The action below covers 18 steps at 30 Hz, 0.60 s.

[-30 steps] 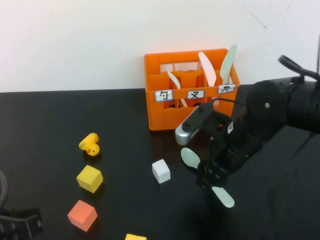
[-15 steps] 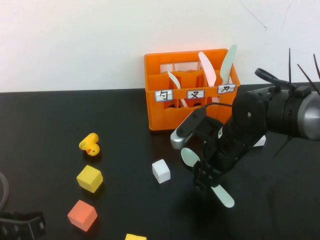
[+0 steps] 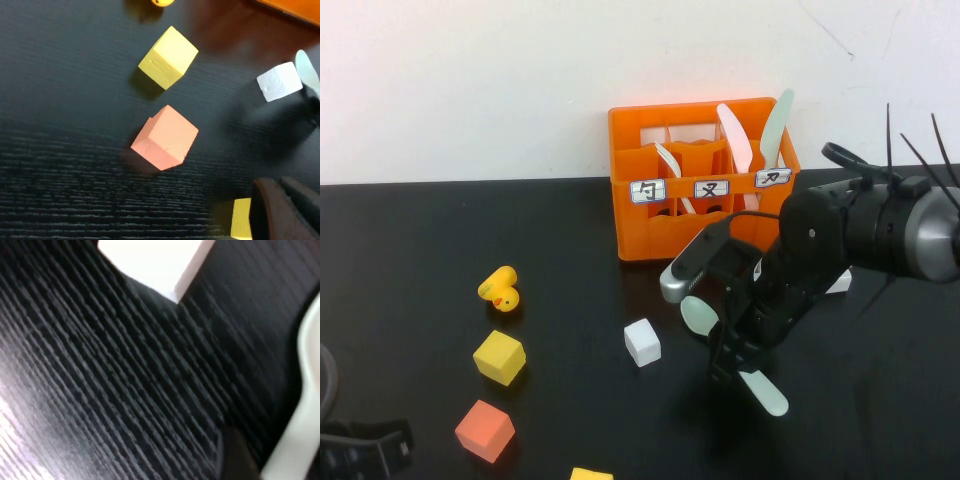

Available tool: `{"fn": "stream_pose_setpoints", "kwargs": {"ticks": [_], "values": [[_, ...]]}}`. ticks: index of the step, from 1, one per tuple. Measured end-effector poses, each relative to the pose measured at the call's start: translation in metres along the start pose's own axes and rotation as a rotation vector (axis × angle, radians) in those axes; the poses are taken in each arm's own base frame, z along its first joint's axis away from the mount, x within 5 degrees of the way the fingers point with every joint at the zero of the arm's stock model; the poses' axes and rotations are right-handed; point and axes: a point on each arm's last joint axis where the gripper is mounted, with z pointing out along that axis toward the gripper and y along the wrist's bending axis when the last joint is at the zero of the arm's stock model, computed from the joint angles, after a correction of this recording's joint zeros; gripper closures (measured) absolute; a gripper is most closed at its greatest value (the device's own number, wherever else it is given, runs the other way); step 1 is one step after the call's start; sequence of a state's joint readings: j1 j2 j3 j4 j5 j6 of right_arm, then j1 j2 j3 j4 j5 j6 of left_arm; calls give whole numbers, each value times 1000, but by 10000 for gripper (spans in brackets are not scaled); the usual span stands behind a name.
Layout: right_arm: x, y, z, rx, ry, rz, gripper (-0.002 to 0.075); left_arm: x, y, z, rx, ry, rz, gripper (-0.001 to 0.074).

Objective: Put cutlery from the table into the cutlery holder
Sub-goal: Pick up the spoon

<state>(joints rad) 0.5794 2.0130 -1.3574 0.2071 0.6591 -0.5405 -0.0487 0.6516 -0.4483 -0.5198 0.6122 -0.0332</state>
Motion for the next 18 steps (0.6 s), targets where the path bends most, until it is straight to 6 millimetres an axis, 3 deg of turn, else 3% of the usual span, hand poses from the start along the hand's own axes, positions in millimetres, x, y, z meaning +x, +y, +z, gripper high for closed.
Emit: {"fn": "stream_pose_setpoints", "kwargs": {"ticks": [6,14,18], "values": [[0,0,1,-1,1,-2,589,0,0,0,1,0,-2,736],[-1,1,-1,-4,-7,4,598,0,0,0,4,-2,-5,736],[-5,3,-17,-5,-54,19,599,-1,-1,0,7,-12,-8,736]]}}
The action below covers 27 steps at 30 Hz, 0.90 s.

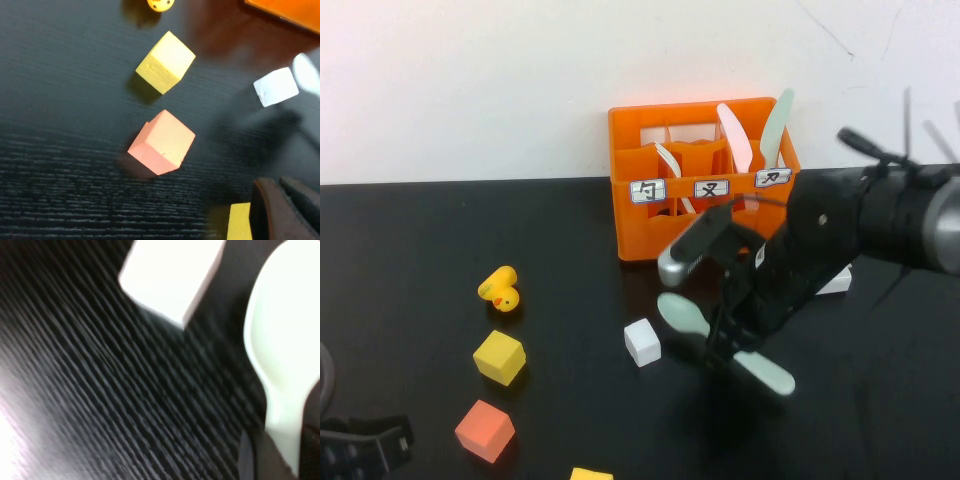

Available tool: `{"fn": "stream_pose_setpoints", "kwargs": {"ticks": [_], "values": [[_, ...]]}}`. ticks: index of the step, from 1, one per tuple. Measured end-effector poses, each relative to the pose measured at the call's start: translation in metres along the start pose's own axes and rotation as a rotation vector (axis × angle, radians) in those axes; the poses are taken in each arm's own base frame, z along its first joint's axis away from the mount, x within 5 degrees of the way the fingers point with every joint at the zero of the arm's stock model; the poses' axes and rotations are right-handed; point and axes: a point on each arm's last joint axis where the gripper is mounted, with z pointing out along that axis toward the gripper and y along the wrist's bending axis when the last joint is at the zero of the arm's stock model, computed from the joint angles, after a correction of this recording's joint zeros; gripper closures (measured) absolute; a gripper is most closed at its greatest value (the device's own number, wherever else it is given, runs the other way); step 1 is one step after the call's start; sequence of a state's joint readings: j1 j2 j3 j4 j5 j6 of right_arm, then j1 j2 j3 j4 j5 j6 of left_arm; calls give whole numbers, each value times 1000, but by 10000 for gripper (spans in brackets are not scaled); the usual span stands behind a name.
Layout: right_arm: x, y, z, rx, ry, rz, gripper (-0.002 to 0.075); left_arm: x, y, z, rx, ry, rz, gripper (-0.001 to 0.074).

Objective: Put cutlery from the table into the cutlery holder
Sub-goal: Pick up the spoon, then place the spoon on the box

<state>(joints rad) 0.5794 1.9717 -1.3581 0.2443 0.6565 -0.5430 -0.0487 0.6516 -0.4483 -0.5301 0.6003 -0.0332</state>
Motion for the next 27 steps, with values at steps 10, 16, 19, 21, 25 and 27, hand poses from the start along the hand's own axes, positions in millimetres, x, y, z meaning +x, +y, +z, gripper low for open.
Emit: {"fn": "stream_pose_setpoints", "kwargs": {"ticks": [10,16,19,21,25,27], "values": [[-27,8,-83,73,-346,52,599,-1,-1,0,6,-9,-8,736],[-47,7,-124,137,-672,138,599,-1,-1,0,7,-11,-9,736],[-53,2,-132,172,-783,202,599,-1,-1,0,8,-11,-8,736],[-56,-3,-136,205,-843,245,599,-1,-1,0,8,-11,-8,736],[-62,-7,-135,278,-926,288,599,-1,-1,0,11,-14,-15,736],[-65,-7,-131,317,-958,295,599,-2,-1,0,14,-21,-18,736]]}}
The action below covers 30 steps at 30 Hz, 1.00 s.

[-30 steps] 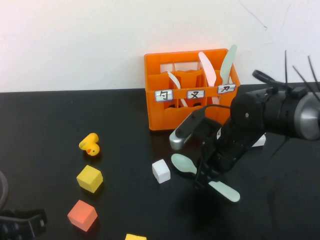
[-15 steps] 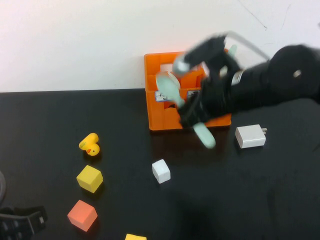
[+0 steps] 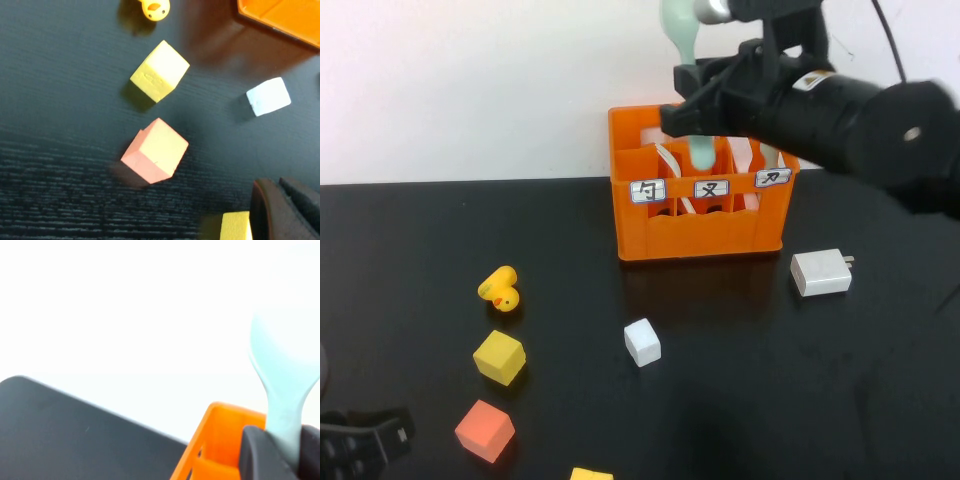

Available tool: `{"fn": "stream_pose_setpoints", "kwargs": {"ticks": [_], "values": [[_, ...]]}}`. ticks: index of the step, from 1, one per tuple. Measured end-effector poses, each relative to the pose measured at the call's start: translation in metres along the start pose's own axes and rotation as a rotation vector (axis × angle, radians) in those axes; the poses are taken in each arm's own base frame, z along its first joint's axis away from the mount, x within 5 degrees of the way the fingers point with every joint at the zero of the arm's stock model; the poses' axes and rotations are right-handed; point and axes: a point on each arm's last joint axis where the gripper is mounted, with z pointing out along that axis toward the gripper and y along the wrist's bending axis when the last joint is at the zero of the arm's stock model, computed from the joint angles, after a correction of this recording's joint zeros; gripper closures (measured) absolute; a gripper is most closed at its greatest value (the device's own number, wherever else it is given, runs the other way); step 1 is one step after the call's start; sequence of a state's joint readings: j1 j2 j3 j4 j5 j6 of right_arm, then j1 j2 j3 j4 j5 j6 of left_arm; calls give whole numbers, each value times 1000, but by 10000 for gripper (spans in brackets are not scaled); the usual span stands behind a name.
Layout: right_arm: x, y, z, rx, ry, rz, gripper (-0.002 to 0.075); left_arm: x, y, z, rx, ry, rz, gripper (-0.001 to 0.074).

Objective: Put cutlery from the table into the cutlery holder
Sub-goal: Place the spoon on the box

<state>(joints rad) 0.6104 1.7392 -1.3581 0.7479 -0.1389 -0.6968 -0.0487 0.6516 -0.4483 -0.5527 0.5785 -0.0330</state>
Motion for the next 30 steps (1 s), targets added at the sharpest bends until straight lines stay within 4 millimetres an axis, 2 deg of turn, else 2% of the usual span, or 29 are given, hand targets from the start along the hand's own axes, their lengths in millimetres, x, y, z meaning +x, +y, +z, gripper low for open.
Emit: {"fn": "stream_pose_setpoints", "kwargs": {"ticks": [9,18,22,30], "values": [[17,10,32,45,-90,-78,599,-1,-1,0,7,-15,-7,736],[15,17,72,16,-160,-55,599,-1,-1,0,9,-13,-10,736],[17,21,83,7,-173,-69,599,-1,-1,0,9,-11,-9,736],[34,24,100,-2,-222,-216,599,-1,-1,0,9,-7,-9,736]]}}
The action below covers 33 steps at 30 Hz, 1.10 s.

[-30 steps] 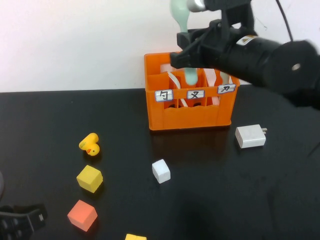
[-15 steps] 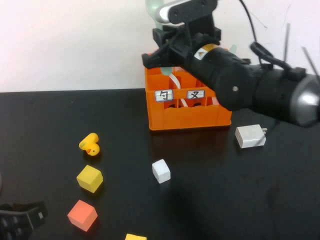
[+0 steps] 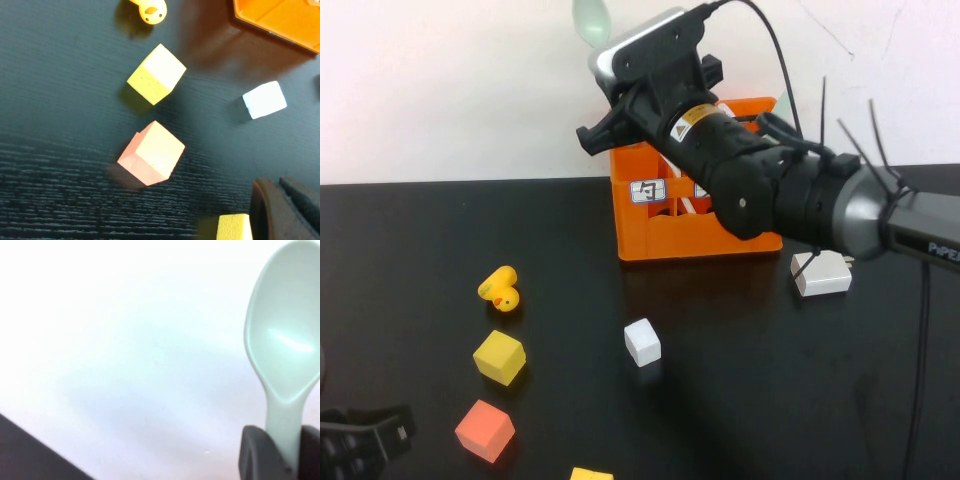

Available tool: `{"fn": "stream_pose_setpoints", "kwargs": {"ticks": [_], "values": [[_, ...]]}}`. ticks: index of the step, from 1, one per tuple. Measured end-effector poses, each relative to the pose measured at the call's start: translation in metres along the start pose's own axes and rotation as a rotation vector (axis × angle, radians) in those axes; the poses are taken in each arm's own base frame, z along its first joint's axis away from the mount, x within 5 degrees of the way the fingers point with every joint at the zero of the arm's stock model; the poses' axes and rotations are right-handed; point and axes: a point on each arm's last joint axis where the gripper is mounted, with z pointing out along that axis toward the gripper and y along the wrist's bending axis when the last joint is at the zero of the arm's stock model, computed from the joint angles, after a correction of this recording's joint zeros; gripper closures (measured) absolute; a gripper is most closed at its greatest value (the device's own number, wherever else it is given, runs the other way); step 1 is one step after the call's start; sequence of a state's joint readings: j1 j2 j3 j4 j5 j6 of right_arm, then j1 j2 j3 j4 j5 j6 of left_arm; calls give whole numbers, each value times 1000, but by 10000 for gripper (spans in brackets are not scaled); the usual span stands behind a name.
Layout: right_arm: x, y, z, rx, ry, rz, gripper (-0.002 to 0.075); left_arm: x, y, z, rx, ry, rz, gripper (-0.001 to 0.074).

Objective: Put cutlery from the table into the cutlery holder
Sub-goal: Place the spoon on the box

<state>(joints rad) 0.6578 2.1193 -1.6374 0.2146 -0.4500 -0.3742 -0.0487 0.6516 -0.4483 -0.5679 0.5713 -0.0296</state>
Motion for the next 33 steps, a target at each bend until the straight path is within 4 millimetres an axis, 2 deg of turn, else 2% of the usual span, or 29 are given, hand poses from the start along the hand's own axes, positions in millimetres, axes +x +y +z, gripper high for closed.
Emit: {"fn": "stream_pose_setpoints", "kwargs": {"ticks": [8,16,28,33], "values": [[9,2,4,1,-12,-40,599,0,0,0,0,3,0,736],[13,3,4,-16,23,-183,595,1,0,0,0,6,0,736],[19,-1,4,40,72,-17,494,2,0,0,-1,20,0,736],[23,1,4,20,117,1,462,3,0,0,-1,32,4,736]]}}
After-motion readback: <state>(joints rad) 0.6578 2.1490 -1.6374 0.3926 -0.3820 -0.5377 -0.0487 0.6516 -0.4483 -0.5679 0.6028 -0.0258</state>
